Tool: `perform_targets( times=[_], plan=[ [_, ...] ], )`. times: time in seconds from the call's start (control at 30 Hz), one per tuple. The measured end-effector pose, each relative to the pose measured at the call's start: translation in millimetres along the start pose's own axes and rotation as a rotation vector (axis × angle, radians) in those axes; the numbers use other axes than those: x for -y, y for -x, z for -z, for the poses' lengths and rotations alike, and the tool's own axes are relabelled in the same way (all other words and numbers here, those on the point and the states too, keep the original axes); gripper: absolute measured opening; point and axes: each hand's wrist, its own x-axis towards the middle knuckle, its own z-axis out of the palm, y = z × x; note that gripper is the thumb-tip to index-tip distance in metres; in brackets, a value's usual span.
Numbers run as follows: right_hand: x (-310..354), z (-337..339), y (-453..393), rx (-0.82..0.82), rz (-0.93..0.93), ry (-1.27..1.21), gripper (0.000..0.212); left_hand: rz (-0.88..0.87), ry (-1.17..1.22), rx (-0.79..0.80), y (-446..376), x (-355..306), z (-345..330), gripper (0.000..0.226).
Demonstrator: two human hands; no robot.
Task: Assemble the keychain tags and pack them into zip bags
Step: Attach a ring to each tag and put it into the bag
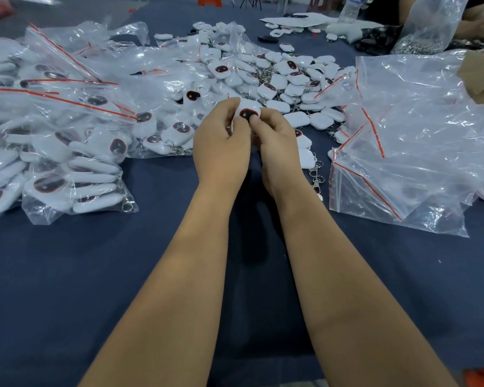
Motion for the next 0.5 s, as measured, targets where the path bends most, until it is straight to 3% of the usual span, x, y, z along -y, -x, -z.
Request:
perform_targets(
  times=[0.1,0.17,0.33,0.5],
  plan=[
    [1.5,2.0,-1.4,-0.087,0.034,0.010,0.003,-0.235,-0.092,-0.152,0.5,-3.3,3.4,0.031],
    [1.5,3.6,-3.4,-0.119,0.014,-0.005,0.010,-0.356,-0.236,-0.252,-4.4,-0.9,7.2,0.030],
    [5.3,5.4,-3.0,-0.074,-0.059,-0.194,0.007,-0.151,-0.452,-0.232,-15.6,12.8,12.0,0.043],
    [11.2,4.0,0.9,-0.032,-0.065,-0.294,0.011,-0.089,-0.417,-0.128,-16.9,16.2,11.6,0.045]
  ],
)
